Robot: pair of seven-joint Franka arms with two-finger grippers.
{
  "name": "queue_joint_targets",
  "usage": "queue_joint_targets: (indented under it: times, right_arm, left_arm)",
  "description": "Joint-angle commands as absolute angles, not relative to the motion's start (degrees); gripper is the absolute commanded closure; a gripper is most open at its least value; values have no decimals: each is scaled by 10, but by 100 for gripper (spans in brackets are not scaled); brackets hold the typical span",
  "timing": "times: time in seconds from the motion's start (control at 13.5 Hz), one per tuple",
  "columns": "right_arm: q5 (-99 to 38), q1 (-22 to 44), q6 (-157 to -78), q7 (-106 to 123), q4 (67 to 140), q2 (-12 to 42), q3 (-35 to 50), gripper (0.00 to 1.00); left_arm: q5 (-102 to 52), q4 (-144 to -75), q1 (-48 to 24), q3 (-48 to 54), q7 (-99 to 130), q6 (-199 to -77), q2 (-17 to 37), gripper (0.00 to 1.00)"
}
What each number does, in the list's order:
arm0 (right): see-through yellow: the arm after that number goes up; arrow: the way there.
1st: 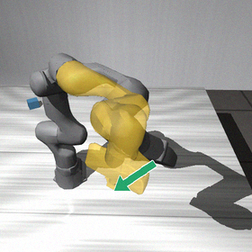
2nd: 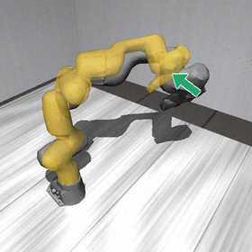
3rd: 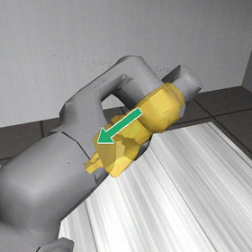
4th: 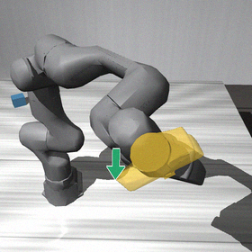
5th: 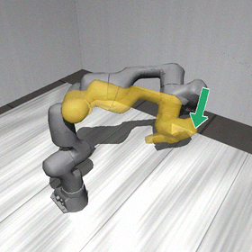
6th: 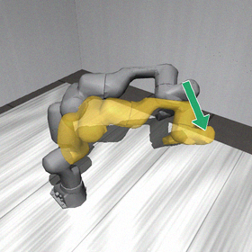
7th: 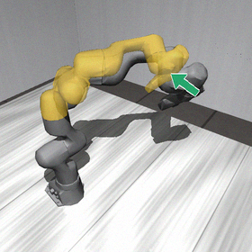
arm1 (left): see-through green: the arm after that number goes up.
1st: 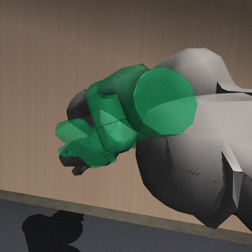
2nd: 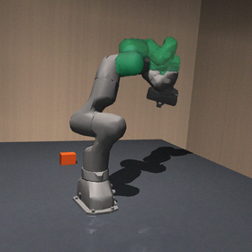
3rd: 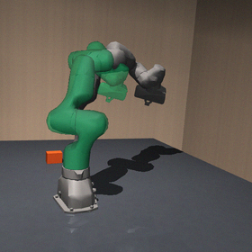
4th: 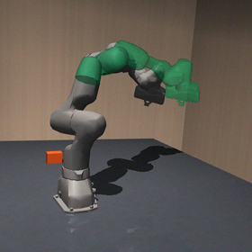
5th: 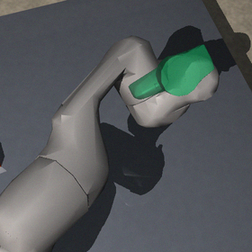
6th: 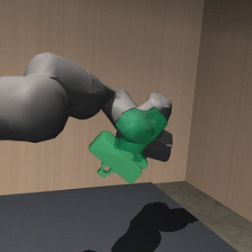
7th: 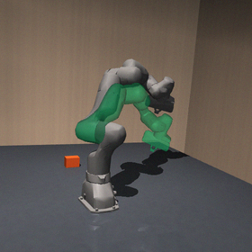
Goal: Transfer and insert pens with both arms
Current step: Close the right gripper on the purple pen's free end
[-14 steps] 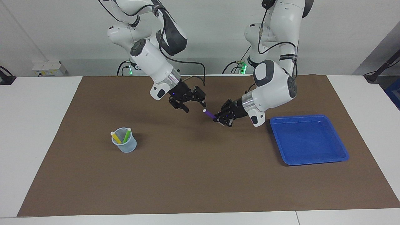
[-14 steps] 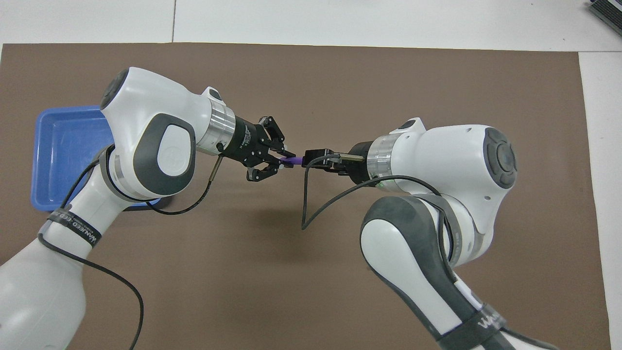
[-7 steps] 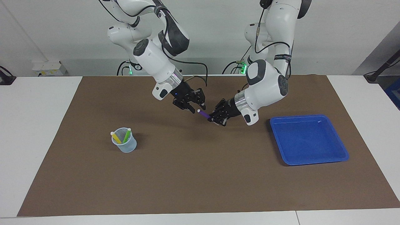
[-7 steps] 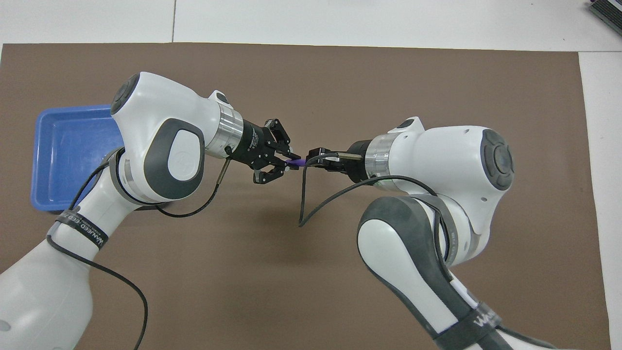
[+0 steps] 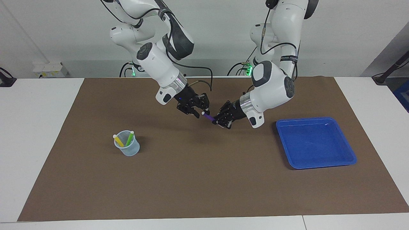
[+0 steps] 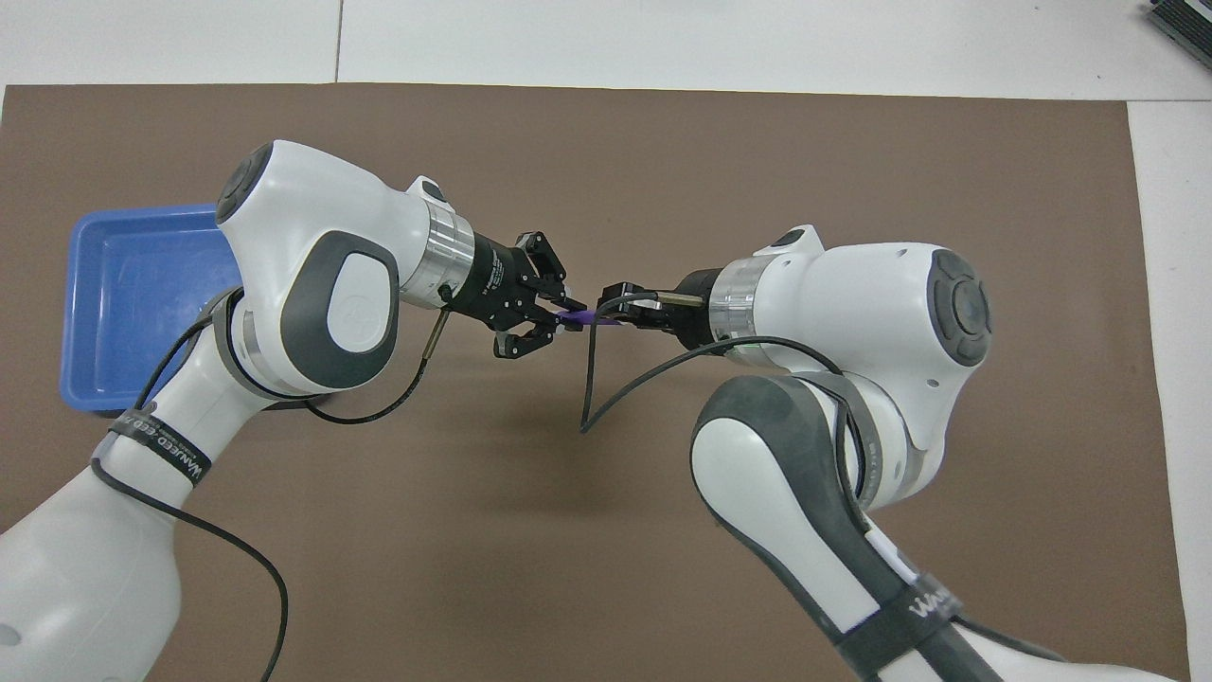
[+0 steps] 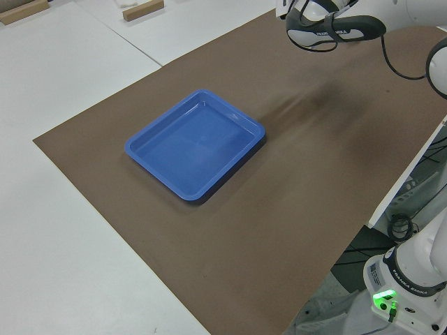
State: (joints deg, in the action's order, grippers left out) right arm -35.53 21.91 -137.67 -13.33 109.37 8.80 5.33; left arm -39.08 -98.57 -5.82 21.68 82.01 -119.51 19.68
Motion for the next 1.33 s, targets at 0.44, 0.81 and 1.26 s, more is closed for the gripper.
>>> queue_joint_targets:
  times: [0.44, 0.81, 1.26]
  right_arm:
    - [-371, 220, -1390, -120, 1084, 101, 54, 61]
    - [-371, 220, -1390, -118, 1084, 101, 54, 79]
    - [-371, 220, -1390, -115, 1084, 101, 54, 100]
  left_arm:
    - [-404, -1004, -72, 209, 833, -1210, 178, 100]
    - [-404, -1003, -71, 210, 834, -1208, 178, 100]
    - [-404, -1001, -71, 210, 845, -1204, 178, 100]
